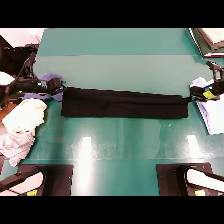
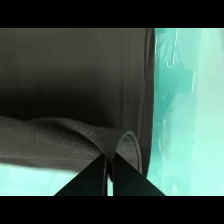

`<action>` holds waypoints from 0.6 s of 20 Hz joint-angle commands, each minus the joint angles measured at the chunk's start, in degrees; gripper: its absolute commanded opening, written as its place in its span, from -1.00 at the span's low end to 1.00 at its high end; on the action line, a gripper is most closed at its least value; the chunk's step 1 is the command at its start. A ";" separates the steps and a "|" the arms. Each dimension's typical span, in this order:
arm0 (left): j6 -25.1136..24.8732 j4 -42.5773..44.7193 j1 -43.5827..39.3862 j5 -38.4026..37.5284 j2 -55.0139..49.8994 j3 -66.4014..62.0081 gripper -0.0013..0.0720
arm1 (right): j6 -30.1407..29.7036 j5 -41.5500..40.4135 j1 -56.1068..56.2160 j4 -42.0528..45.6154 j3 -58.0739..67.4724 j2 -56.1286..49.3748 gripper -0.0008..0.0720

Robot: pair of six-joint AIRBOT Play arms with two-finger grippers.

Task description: Fold the shirts.

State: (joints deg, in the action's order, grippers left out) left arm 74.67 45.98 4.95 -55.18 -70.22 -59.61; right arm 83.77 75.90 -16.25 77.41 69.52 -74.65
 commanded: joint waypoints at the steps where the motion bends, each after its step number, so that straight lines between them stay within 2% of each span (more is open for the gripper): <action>1: 0.20 -1.01 0.02 6.49 -7.23 -3.54 0.01 | 3.87 -6.58 1.29 -4.07 4.20 -6.36 -0.32; 2: 0.57 -1.81 0.02 6.99 -8.39 -4.63 0.65 | 3.82 -7.80 0.44 -8.39 5.14 -7.91 0.38; 3: 0.52 -2.45 0.02 6.23 -9.16 -5.70 0.66 | 2.86 -7.56 -0.59 -12.70 6.08 -9.22 0.49; 5: 0.24 -2.71 0.02 2.27 -9.31 -7.67 0.65 | -2.99 -3.10 -3.06 -18.38 7.15 -10.58 0.48; 6: -0.11 -2.71 0.02 -1.03 -9.29 -8.55 0.55 | -5.20 -0.50 -4.55 -18.97 6.69 -10.56 0.48; 8: -2.08 -2.84 0.02 -7.45 -9.31 -8.90 -0.70 | -8.70 4.85 -8.59 -18.93 4.61 -10.49 0.48; 9: -4.35 -2.73 0.02 -9.68 -9.31 -8.90 -0.87 | -9.88 6.54 -10.97 -18.95 2.78 -10.51 0.48; 12: -4.61 -2.78 -0.04 -12.94 -9.31 -8.90 -0.87 | -12.98 5.46 -17.09 -19.39 -3.80 -10.56 0.48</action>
State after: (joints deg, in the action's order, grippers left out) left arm 71.61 43.42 4.95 -62.89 -79.31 -68.07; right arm 75.16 79.59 -28.25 59.92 70.15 -84.88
